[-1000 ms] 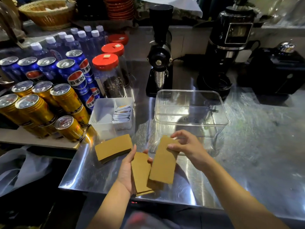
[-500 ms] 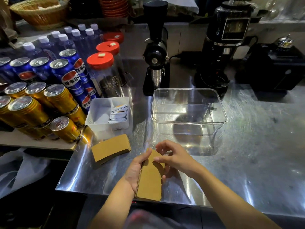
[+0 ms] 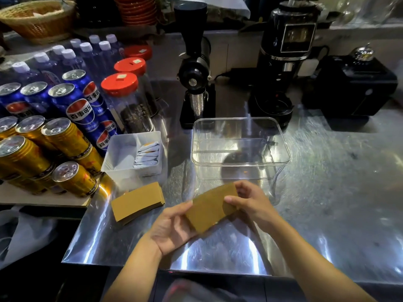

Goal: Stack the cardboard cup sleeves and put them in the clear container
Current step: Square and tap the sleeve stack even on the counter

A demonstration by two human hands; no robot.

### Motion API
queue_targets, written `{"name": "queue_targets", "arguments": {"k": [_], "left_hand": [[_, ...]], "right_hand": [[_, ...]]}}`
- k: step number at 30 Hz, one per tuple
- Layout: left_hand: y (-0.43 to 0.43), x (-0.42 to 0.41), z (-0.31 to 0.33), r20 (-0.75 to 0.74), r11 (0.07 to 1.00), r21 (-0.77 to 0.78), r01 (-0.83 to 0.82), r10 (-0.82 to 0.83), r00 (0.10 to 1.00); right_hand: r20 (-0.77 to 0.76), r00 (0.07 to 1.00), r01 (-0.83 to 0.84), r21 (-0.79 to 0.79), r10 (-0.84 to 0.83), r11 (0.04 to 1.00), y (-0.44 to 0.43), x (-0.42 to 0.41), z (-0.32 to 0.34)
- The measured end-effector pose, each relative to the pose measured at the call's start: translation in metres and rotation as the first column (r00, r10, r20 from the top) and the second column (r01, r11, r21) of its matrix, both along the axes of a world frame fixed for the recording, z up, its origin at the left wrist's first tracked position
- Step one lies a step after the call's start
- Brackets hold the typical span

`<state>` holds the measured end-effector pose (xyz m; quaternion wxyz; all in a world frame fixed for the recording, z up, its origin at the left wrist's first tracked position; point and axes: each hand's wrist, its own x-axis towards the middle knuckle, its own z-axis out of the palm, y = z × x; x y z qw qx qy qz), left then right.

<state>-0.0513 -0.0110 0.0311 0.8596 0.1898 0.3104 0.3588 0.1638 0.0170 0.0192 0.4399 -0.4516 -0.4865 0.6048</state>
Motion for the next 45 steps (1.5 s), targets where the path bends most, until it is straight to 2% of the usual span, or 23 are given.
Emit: {"name": "queue_targets", "arguments": {"k": [1,3,5,7,9,10,12,14,16,21,26,31,39,41,45], "left_hand": [[0.001,0.001,0.0,-0.043,0.998,0.056,-0.025,0.027,0.999],[0.003,0.008,-0.001,-0.248,0.986,0.155,-0.068,0.105,0.963],[0.004,0.021,-0.004,-0.469,0.957,0.266,-0.112,0.23,0.852],[0.003,0.032,-0.01,-0.572,0.913,0.376,-0.158,0.363,0.736],[0.002,0.037,-0.015,-0.58,0.875,0.443,-0.196,0.446,0.681],[0.001,0.038,-0.017,-0.549,0.866,0.451,-0.215,0.459,0.698],[-0.001,0.041,-0.022,-0.432,0.878,0.388,-0.281,0.442,0.786],[-0.002,0.046,-0.026,-0.377,0.884,0.326,-0.335,0.447,0.811],[0.001,0.054,-0.029,-0.386,0.857,0.336,-0.39,0.503,0.773],[0.012,0.068,-0.03,-0.484,0.747,0.475,-0.465,0.663,0.571],[0.015,0.067,-0.032,-0.515,0.714,0.565,-0.413,0.697,0.5],[0.017,0.068,-0.032,-0.493,0.711,0.537,-0.454,0.701,0.514],[0.015,0.061,-0.033,-0.504,0.739,0.507,-0.443,0.671,0.544],[0.012,0.058,-0.03,-0.497,0.767,0.499,-0.403,0.635,0.592],[-0.001,0.038,-0.028,-0.454,0.863,0.475,-0.171,0.407,0.793]], "right_hand": [[-0.02,0.998,0.066,0.006,-0.066,0.998,0.0,0.005,-0.003],[-0.014,0.988,0.153,0.026,-0.153,0.988,0.0,0.009,-0.008],[0.046,0.985,0.161,0.072,-0.165,0.984,-0.002,0.008,-0.013],[0.078,0.982,0.161,0.104,-0.169,0.981,-0.005,0.005,-0.017],[0.082,0.978,0.18,0.112,-0.189,0.977,-0.009,0.004,-0.021],[0.083,0.977,0.187,0.111,-0.196,0.976,-0.011,0.004,-0.023],[0.085,0.974,0.2,0.107,-0.209,0.974,-0.016,0.003,-0.027],[0.041,0.972,0.226,0.079,-0.229,0.971,-0.022,-0.002,-0.028],[-0.021,0.963,0.271,0.028,-0.27,0.962,-0.024,-0.01,-0.028],[0.062,0.899,0.43,0.055,-0.433,0.901,-0.013,-0.029,-0.024],[0.09,0.88,0.462,0.068,-0.467,0.884,-0.011,-0.031,-0.025],[0.073,0.846,0.523,0.081,-0.529,0.848,-0.012,-0.036,-0.022],[0.088,0.854,0.509,0.055,-0.512,0.859,-0.017,-0.04,-0.026],[0.109,0.856,0.501,0.061,-0.505,0.863,-0.017,-0.039,-0.027],[0.114,0.862,0.489,0.069,-0.494,0.87,-0.017,-0.038,-0.026]]}}
